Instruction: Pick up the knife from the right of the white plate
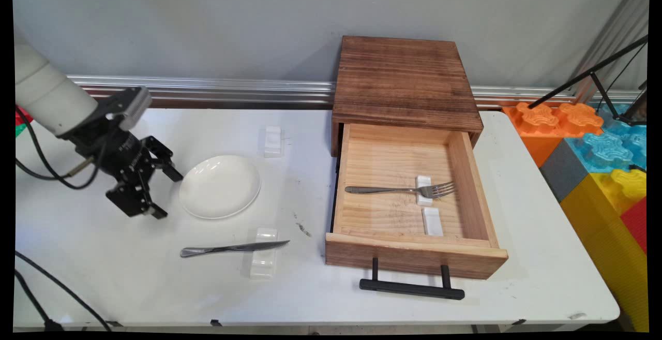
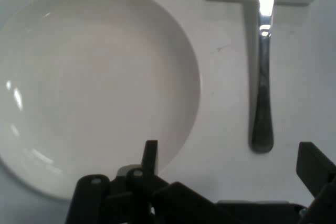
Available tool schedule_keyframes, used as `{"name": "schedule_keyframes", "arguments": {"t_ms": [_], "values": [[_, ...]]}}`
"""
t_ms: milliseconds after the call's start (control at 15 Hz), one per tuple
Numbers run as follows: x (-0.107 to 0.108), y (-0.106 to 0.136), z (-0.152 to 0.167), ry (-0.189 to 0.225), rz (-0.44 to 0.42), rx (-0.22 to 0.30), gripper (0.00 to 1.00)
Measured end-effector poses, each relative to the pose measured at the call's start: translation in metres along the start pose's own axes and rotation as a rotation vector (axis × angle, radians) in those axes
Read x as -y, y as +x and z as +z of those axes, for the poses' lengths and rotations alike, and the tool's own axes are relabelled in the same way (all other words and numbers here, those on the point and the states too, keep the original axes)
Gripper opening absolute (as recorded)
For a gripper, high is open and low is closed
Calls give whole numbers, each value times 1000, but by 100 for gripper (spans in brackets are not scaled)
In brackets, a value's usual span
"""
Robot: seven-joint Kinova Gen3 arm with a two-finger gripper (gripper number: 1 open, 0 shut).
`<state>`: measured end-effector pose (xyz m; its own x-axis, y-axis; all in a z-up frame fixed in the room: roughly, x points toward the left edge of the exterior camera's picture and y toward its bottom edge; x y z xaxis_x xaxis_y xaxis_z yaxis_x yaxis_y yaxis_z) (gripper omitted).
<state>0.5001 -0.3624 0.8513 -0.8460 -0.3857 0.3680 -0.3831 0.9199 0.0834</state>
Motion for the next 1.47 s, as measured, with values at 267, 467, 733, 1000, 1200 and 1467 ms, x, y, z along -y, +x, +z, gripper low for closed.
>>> {"name": "schedule_keyframes", "arguments": {"t_ms": [267, 467, 733, 1000, 1200, 1467], "values": [[-19, 20, 15, -3, 1, 9, 100], [-29, 30, 24, -6, 10, 15, 100], [-41, 44, 42, -1, 19, 28, 100], [-49, 56, 65, 12, 27, 46, 100], [-51, 61, 79, 18, 32, 51, 100], [-53, 68, 94, 28, 40, 54, 100]]}}
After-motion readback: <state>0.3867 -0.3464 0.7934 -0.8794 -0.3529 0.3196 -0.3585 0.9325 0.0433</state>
